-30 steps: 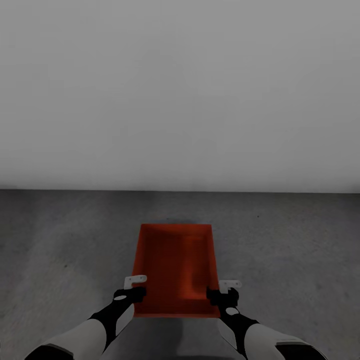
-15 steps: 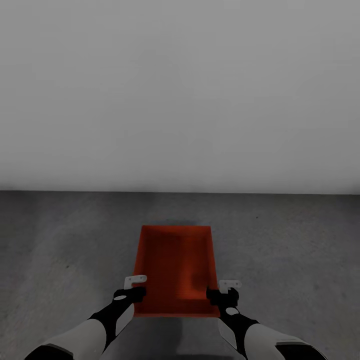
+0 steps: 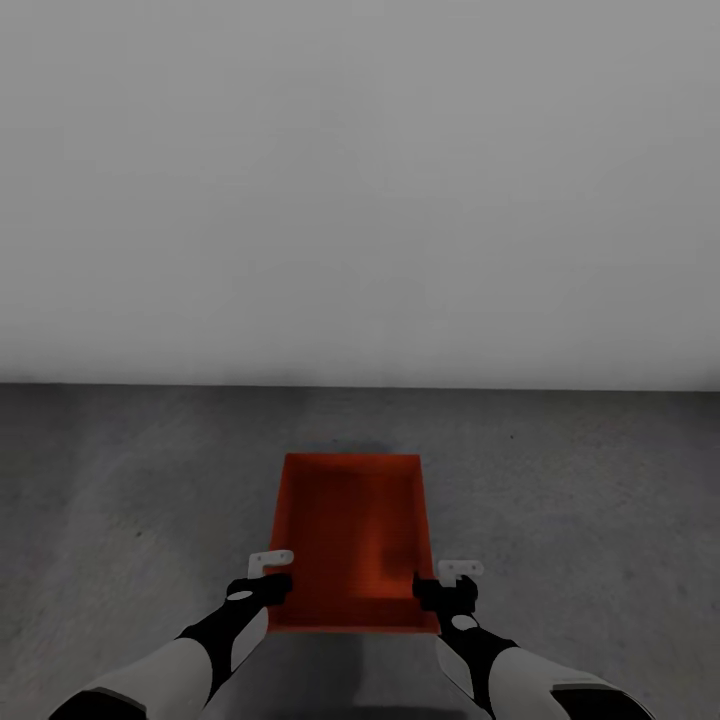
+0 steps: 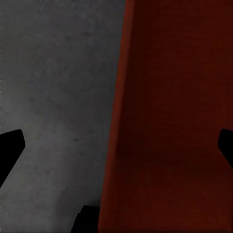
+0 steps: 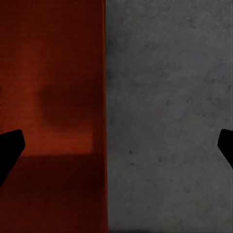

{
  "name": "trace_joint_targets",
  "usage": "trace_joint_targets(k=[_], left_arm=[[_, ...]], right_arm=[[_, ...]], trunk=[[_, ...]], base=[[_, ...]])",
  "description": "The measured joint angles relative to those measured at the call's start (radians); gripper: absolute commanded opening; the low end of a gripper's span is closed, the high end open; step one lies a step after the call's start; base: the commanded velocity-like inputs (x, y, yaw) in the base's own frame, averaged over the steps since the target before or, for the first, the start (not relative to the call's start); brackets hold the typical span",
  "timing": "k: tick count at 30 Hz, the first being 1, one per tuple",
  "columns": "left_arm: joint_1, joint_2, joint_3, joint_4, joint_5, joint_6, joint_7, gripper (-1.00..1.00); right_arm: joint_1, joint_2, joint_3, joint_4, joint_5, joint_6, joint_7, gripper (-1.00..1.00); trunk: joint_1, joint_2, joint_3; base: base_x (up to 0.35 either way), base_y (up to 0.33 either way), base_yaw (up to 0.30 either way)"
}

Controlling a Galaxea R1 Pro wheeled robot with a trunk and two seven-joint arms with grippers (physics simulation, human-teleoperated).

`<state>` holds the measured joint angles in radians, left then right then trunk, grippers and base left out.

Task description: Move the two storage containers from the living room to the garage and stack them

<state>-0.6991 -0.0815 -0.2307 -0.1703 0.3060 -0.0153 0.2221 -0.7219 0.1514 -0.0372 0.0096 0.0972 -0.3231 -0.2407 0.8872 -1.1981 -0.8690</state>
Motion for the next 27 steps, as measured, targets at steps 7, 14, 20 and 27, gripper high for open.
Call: trace_joint_targets(k=[7, 14, 20, 27], left_arm=[[0.0, 0.001, 0.0, 0.0, 0.0, 0.0, 0.0, 1.0], [0.0, 0.003, -0.001, -0.001, 0.002, 0.0, 0.0, 1.0], [0.0, 0.004, -0.001, -0.001, 0.002, 0.0, 0.0, 1.0], [0.0, 0.005, -0.002, -0.002, 0.002, 0.0, 0.0, 1.0]], right_arm=[[0.0, -0.001, 0.0, 0.0, 0.0, -0.005, 0.0, 1.0], [0.0, -0.002, 0.0, 0.0, 0.0, -0.007, 0.0, 1.0], [0.0, -0.003, 0.0, 0.0, 0.0, -0.007, 0.0, 1.0], [0.0, -0.003, 0.0, 0.0, 0.0, -0.007, 0.001, 1.0]], trunk=[[-0.027, 0.049, 0.022], [-0.054, 0.098, 0.044], [-0.077, 0.14, 0.063], [-0.104, 0.189, 0.085]], base=[[0.0, 0.0, 0.0], [0.0, 0.0, 0.0], [0.0, 0.0, 0.0], [0.0, 0.0, 0.0]])
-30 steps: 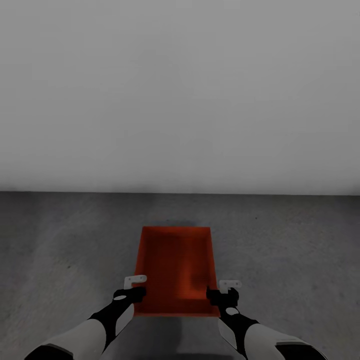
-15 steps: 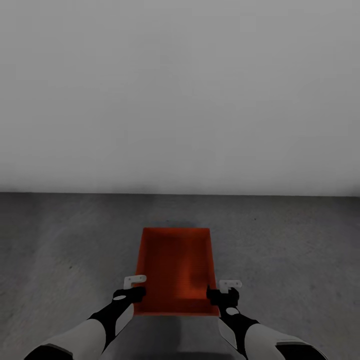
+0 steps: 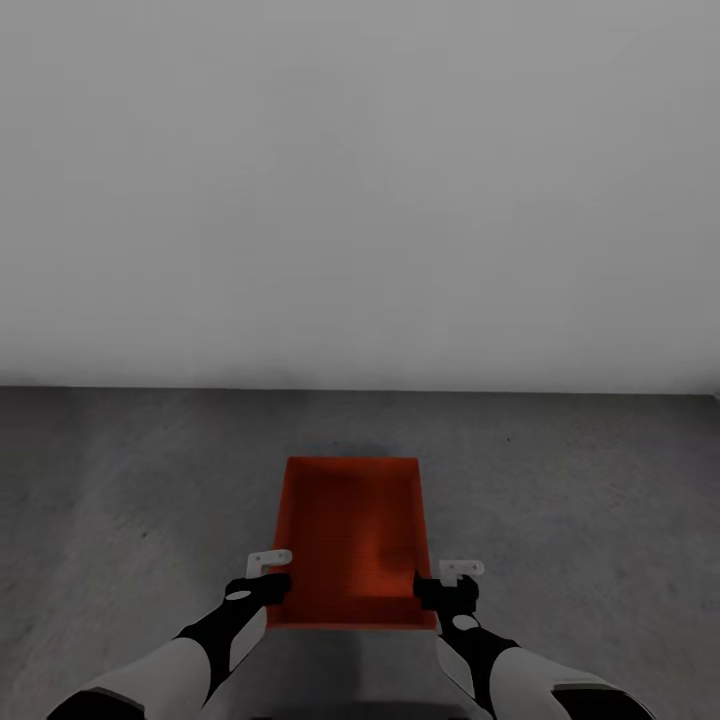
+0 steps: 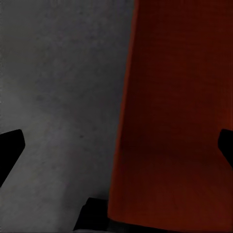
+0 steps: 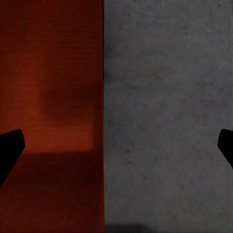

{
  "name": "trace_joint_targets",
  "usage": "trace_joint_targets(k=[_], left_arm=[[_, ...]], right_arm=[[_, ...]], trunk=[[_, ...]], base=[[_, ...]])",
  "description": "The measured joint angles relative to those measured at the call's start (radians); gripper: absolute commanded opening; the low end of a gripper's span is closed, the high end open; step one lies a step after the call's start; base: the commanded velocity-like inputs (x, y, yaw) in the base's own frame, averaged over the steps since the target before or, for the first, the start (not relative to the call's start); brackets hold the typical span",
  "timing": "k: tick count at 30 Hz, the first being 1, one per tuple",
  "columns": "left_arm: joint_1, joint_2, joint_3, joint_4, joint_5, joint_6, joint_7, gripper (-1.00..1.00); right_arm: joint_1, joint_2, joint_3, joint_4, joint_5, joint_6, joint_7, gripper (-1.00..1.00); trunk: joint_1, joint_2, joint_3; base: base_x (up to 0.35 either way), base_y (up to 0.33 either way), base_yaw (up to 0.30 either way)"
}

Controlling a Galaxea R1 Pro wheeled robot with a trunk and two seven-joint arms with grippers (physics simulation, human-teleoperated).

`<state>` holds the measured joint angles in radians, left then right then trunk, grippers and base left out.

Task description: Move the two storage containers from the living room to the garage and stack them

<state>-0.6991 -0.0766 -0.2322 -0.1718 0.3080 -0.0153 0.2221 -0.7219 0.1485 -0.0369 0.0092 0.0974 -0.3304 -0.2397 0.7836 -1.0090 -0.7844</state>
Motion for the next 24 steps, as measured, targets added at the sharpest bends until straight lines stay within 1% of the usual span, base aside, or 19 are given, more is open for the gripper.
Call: trace_joint_targets(k=[5, 24], left_arm=[[0.0, 0.004, 0.0, 0.0, 0.0, 0.0, -0.001, 1.0], [0.0, 0.004, 0.0, 0.0, 0.0, 0.0, -0.002, 1.0]], right_arm=[[0.0, 0.0, 0.0, -0.001, 0.0, -0.001, 0.0, 1.0], [0.0, -0.001, 0.0, -0.001, 0.0, 0.002, 0.003, 1.0]], trunk=[[-0.019, 0.035, 0.016], [-0.092, 0.168, 0.075]], base=[[0.0, 0.0, 0.0], [0.0, 0.0, 0.0]])
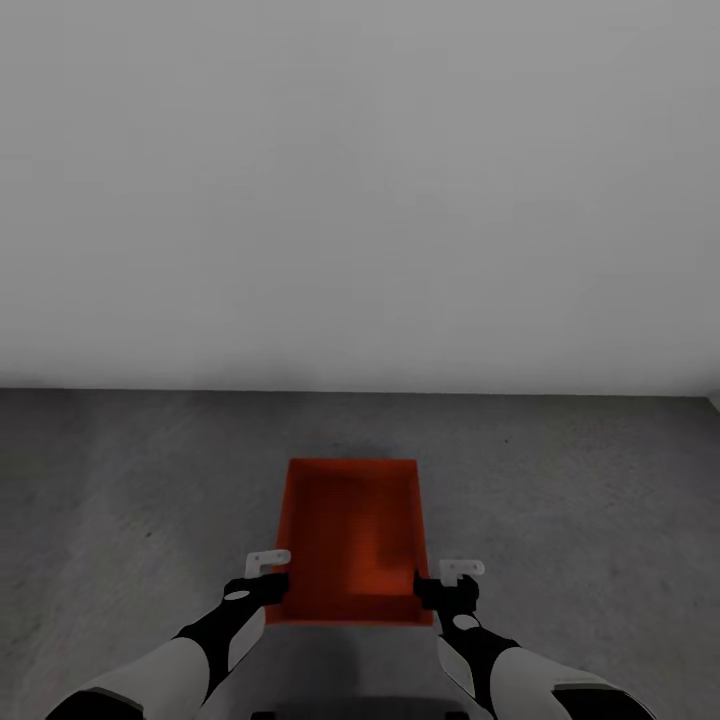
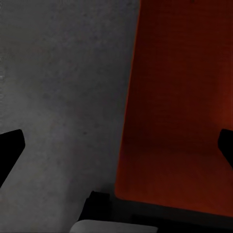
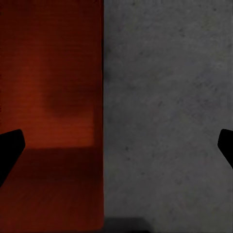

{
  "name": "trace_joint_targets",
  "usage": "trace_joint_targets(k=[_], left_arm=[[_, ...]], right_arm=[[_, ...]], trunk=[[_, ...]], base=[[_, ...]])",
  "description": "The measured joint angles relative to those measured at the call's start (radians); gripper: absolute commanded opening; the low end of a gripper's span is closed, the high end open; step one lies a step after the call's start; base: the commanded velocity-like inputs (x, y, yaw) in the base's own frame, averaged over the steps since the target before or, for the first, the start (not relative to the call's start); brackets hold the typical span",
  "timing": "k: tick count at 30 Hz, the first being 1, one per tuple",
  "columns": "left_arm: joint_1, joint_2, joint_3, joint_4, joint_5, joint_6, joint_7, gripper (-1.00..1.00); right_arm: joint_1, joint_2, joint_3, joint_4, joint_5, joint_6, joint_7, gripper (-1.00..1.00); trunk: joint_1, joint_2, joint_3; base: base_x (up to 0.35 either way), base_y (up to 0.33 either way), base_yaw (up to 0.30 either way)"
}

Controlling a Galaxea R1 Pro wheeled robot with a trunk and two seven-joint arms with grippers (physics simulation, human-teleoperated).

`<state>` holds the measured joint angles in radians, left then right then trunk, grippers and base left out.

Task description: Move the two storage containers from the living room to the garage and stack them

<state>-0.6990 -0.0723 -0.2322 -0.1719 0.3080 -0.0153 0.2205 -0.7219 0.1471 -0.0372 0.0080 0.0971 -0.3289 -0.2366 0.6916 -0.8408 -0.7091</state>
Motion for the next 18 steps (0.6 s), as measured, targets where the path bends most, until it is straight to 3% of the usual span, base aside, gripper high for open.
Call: trace_joint_targets(k=[18], left_arm=[[0.0, 0.0, 0.0, -0.002, 0.0, 0.0, 0.0, 1.0]], right_arm=[[0.0, -0.012, 0.003, -0.002, 0.004, -0.002, 0.0, 1.0]], trunk=[[-0.069, 0.126, 0.056]], base=[[0.0, 0.0, 0.0]])
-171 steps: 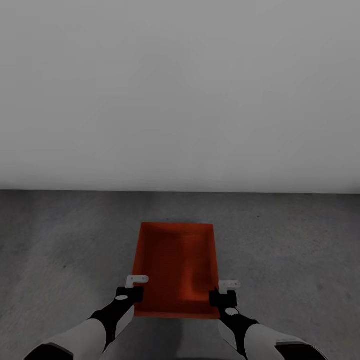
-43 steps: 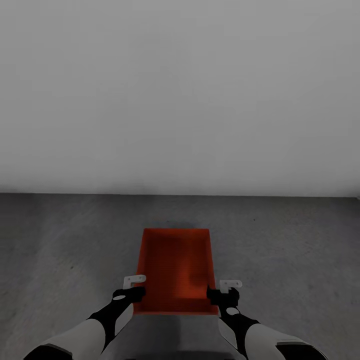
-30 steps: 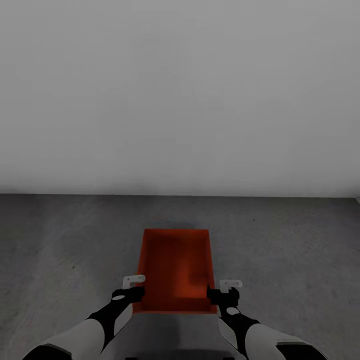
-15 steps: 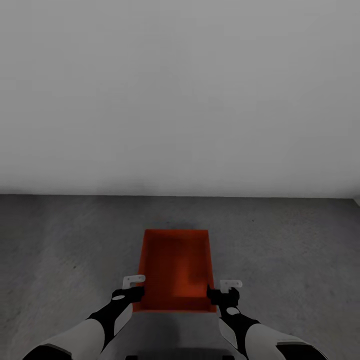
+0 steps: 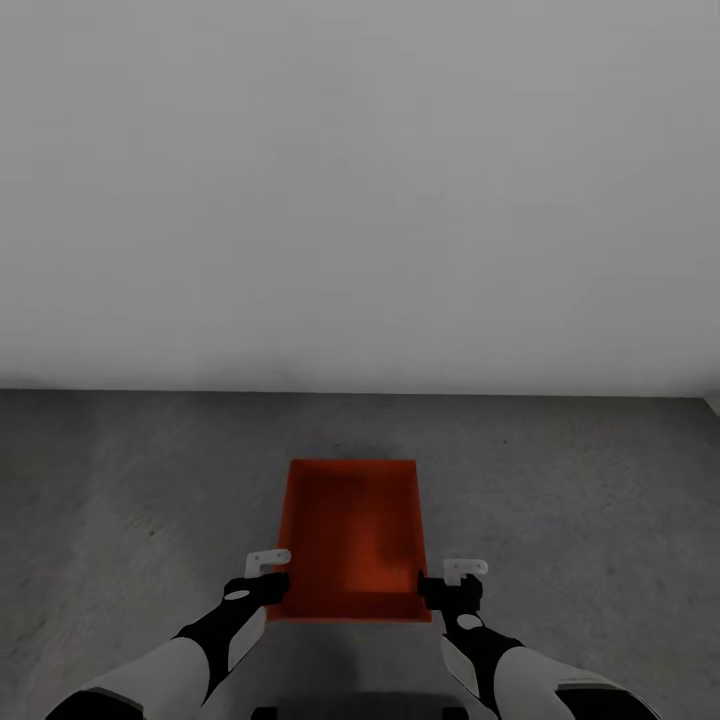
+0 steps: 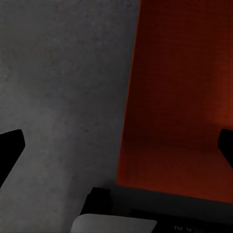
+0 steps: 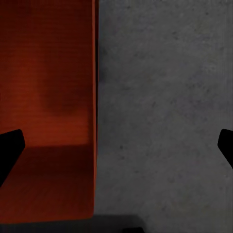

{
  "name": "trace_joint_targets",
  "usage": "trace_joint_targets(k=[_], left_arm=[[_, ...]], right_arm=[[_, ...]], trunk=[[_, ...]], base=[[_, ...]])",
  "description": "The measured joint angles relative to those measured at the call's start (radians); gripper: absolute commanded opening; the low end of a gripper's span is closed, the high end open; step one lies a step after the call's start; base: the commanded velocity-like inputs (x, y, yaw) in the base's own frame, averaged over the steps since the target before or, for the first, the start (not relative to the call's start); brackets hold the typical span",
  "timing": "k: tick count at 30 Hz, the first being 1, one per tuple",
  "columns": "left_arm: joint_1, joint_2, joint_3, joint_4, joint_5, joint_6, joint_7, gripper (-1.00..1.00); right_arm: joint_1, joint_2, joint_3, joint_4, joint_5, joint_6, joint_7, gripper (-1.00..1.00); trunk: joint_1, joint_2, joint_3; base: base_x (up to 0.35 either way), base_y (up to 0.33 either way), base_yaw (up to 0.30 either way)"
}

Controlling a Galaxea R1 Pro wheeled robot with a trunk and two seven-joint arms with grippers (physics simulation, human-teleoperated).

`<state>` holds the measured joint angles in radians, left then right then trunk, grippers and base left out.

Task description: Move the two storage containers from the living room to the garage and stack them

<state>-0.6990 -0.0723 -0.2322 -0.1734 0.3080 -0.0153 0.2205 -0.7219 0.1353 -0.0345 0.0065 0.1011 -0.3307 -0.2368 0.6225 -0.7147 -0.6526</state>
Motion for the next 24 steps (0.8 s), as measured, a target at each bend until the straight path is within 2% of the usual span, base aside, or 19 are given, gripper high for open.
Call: trace_joint_targets(k=[21, 24], left_arm=[[0.0, 0.0, 0.0, 0.0, 0.0, 0.0, 0.0, 1.0], [0.0, 0.0, 0.0, -0.001, 0.0, 0.0, 0.0, 1.0]], right_arm=[[0.0, -0.002, 0.0, 0.0, 0.004, 0.0, 0.002, 1.0], [0.0, -0.002, 0.0, 0.0, 0.004, -0.001, 0.002, 1.0]], trunk=[[-0.081, 0.147, 0.066], [-0.081, 0.148, 0.066]], base=[[0.0, 0.0, 0.0], [0.0, 0.0, 0.0]])
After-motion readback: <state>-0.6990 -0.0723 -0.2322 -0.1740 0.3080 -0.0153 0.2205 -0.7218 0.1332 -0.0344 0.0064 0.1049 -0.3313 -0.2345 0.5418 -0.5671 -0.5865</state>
